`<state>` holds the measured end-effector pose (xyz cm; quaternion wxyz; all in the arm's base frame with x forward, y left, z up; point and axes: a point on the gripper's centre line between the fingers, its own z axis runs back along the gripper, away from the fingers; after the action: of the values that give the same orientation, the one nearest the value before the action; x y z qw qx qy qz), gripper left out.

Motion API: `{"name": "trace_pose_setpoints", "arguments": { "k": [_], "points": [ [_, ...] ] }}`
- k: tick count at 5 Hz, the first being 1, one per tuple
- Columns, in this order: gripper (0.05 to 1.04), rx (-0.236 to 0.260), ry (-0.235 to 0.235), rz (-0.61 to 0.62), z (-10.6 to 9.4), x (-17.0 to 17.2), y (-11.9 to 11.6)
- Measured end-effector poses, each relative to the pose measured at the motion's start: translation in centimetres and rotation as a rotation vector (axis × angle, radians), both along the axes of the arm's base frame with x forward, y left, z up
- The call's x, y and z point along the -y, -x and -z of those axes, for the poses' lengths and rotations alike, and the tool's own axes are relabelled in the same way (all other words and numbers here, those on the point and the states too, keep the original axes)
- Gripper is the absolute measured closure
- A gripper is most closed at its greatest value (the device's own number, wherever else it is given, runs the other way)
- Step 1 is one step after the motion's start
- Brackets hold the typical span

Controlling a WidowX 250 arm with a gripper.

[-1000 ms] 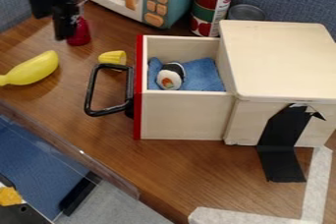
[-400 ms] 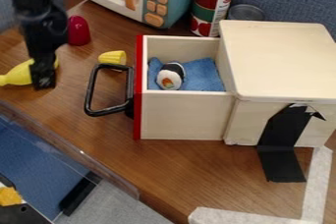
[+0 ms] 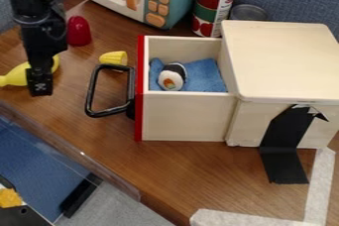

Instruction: Close the drawer

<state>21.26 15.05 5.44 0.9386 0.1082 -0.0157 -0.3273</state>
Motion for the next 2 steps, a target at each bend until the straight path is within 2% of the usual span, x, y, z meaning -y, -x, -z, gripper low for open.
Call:
{"name": "trace_pose_setpoints", "arguments": {
  "k": [1,2],
  "points": [
    [0.083,-0.046,0.029,-0.003,-0.1,1.1,-0.4],
    [0.083,-0.077,0.038,0.004,0.0,2.6,-0.7]
  ]
}}
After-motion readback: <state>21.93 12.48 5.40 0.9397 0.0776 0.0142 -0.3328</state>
